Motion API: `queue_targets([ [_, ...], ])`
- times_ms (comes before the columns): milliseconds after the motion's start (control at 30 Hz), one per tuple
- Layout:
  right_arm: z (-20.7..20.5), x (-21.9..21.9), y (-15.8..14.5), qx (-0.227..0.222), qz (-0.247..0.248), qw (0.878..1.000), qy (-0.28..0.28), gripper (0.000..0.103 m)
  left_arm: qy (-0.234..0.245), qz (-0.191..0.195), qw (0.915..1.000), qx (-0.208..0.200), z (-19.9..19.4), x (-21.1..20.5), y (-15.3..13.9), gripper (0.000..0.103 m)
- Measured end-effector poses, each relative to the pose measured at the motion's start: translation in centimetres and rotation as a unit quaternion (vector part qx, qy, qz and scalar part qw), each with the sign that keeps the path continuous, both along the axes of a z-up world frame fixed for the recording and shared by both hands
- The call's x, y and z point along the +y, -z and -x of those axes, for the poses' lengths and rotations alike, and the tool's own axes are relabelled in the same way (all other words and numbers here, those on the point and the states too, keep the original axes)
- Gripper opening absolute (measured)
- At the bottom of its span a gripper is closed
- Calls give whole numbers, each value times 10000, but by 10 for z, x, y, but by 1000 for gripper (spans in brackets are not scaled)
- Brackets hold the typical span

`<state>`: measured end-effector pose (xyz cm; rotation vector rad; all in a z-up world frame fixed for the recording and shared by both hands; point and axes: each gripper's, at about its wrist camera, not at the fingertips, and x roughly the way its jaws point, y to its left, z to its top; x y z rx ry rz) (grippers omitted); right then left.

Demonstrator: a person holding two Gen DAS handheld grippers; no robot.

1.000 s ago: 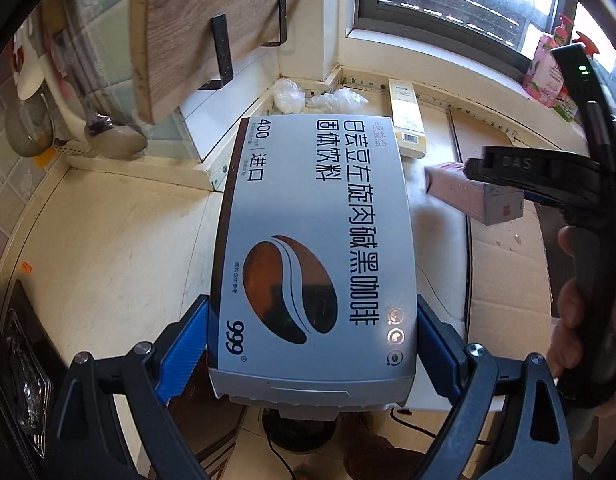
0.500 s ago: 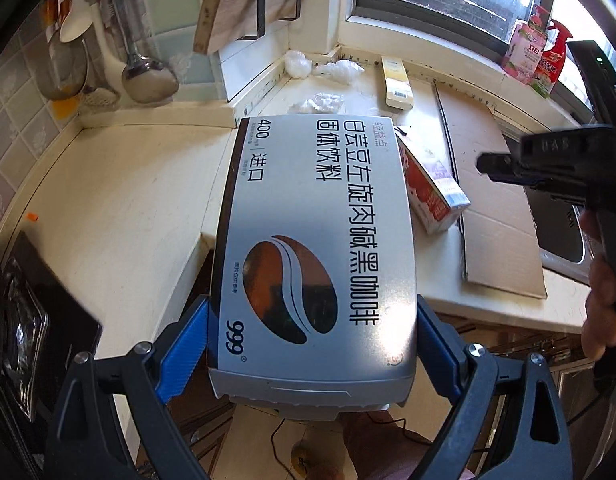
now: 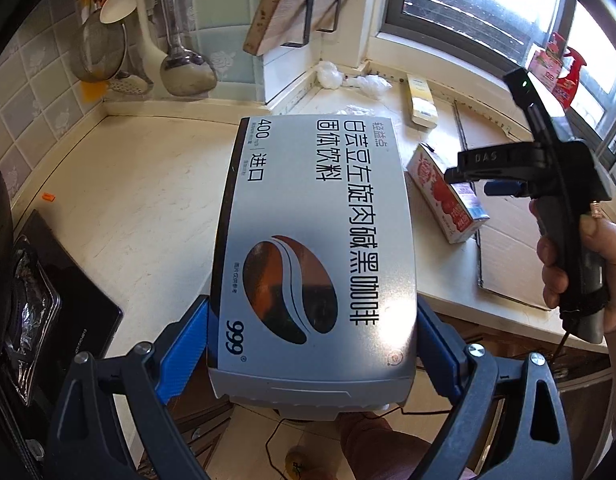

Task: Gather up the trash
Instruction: 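Grasp the brown milk carton with the right tool while the left holds the coffee box, then carry the coffee box and milk carton down toward the trash bin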

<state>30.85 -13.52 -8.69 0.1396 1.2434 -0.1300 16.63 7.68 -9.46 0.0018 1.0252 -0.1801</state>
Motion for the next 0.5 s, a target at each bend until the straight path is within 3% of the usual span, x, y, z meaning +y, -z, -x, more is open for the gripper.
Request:
queue_targets([
  [33,-4,1,8,94,70,9999,-28,66,-53,15,10000,17,-2,3,2,93],
  [100,-8,4,18,172,226,9995,-101,56,-135,40,9999,76,-7,6,7,93],
  [133,-10,6,22,223,315,9992,-140,42,-163,49,9998,107,-9,7,9,93],
  [167,-10,7,24,230,348,9990,-168,38,-185,52,9997,129,-10,8,11,93],
  [300,-9,7,20,118,546,9984,-75,36,-217,34,9996,168,-11,10,17,93],
  [500,26,14,-25,-313,-102,9993,-192,36,-102,-24,9998,146,2,15,18,93],
])
